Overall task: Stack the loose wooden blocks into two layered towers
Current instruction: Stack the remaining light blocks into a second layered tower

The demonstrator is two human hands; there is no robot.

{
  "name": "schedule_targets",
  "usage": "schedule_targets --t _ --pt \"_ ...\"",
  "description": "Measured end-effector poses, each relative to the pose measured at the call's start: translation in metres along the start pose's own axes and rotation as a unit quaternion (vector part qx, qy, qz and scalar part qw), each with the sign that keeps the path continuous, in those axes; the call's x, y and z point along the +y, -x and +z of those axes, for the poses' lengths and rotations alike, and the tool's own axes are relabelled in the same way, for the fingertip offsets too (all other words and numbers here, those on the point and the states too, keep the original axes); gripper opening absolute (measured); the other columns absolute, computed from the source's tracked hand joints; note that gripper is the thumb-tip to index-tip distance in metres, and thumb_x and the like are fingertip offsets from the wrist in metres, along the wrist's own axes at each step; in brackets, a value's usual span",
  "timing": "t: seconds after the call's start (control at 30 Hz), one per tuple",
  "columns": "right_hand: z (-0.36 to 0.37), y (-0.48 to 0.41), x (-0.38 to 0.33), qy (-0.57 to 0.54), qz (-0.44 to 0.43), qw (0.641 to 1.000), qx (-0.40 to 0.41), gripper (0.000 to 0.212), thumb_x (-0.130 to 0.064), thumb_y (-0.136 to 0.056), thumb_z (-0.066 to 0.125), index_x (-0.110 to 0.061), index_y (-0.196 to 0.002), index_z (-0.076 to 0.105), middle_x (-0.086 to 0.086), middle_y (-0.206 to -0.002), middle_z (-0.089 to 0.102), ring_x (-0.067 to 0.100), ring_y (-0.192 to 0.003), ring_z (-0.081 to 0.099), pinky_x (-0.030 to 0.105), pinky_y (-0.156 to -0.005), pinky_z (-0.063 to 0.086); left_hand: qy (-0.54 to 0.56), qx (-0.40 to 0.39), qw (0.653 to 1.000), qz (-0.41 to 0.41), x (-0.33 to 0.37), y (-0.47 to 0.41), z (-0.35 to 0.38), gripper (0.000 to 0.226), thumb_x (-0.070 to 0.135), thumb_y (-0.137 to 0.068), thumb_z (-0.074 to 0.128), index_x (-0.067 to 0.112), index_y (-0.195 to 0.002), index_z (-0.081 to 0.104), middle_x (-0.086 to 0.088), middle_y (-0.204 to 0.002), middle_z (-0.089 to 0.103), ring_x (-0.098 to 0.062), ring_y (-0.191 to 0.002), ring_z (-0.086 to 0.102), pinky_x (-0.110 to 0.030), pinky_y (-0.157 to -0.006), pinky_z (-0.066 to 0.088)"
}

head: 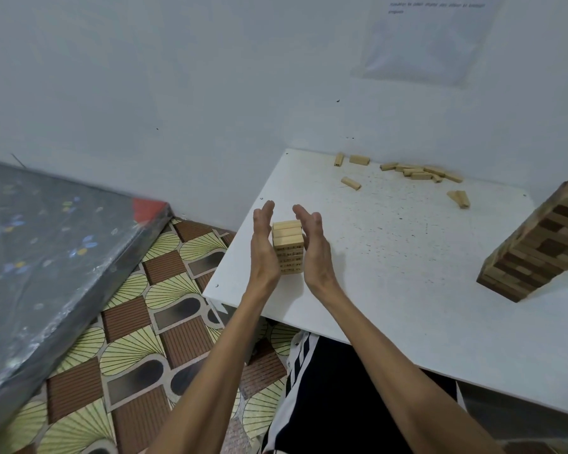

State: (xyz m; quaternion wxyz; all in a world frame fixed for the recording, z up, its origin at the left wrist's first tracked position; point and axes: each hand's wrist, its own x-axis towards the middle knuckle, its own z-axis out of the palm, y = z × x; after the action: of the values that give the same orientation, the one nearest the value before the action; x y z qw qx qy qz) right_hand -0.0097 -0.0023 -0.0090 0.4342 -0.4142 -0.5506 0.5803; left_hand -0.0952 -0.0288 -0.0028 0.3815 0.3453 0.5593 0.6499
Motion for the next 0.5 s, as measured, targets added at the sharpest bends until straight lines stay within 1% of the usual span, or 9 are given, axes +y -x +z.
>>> schedule_targets --t 0.07,0.1,0.2,0.37,0.43,0.5 --pt "0.0016 -0.0006 0.0006 -0.006 -0.003 1.000 -0.002 0.084 -0.085 -0.089 0.022 -0.036 -0.152 0.047 -0.012 -0.158 0.045 0.006 -0.144 0.044 0.046 -0.123 0.033 -0.006 -0.002 1.000 0.003 -0.0011 -0.0015 0.0009 0.079 0.073 -0.095 0.017 0.028 -0.155 0.042 0.014 -0.159 0.042 0.005 -0.145 0.034 -0.011 -0.106 0.024" --pt "0.0025 -0.0006 0.0002 -0.010 -0.002 1.000 0.000 0.084 -0.085 -0.088 0.022 -0.036 -0.152 0.047 -0.013 -0.158 0.045 0.006 -0.143 0.044 0.046 -0.122 0.034 -0.008 -0.001 1.000 0.004 -0.0017 -0.0022 0.0016 0.080 0.074 -0.094 0.017 0.028 -0.155 0.042 0.014 -0.159 0.041 0.005 -0.145 0.034 -0.013 -0.109 0.023" --pt "0.0050 -0.0001 -0.0020 -0.020 0.000 1.000 -0.002 0.085 -0.086 -0.087 0.023 -0.037 -0.153 0.046 -0.014 -0.157 0.045 0.007 -0.141 0.047 0.045 -0.120 0.038 -0.006 0.001 1.000 0.004 -0.0027 -0.0041 0.0035 0.083 0.077 -0.092 0.018 0.028 -0.154 0.043 0.013 -0.159 0.042 0.005 -0.145 0.035 -0.025 -0.121 0.022" --pt "0.0076 0.0018 -0.0012 -0.024 -0.003 1.000 -0.002 0.083 -0.083 -0.088 0.023 -0.037 -0.153 0.045 -0.015 -0.157 0.045 0.005 -0.139 0.048 0.039 -0.118 0.040 -0.004 -0.004 1.000 -0.004 -0.0048 -0.0045 0.0061 0.078 0.077 -0.094 0.019 0.032 -0.153 0.045 0.016 -0.157 0.044 0.004 -0.144 0.036 -0.037 -0.125 0.023" --pt "0.0076 0.0017 -0.0004 -0.020 -0.004 1.000 -0.005 0.080 -0.080 -0.091 0.022 -0.036 -0.155 0.043 -0.014 -0.158 0.044 0.001 -0.137 0.048 0.031 -0.116 0.041 0.000 -0.003 1.000 -0.005 -0.0053 -0.0050 0.0065 0.078 0.078 -0.094 0.019 0.033 -0.152 0.046 0.015 -0.157 0.044 0.002 -0.144 0.037 -0.038 -0.125 0.025" --pt "0.0072 0.0016 -0.0012 -0.012 -0.003 1.000 -0.009 0.076 -0.073 -0.094 0.020 -0.034 -0.156 0.042 -0.014 -0.158 0.044 -0.007 -0.129 0.051 0.016 -0.104 0.044 0.004 0.001 1.000 -0.004 -0.0052 -0.0054 0.0070 0.077 0.076 -0.096 0.018 0.031 -0.152 0.047 0.013 -0.156 0.045 0.001 -0.143 0.039 -0.033 -0.121 0.029"
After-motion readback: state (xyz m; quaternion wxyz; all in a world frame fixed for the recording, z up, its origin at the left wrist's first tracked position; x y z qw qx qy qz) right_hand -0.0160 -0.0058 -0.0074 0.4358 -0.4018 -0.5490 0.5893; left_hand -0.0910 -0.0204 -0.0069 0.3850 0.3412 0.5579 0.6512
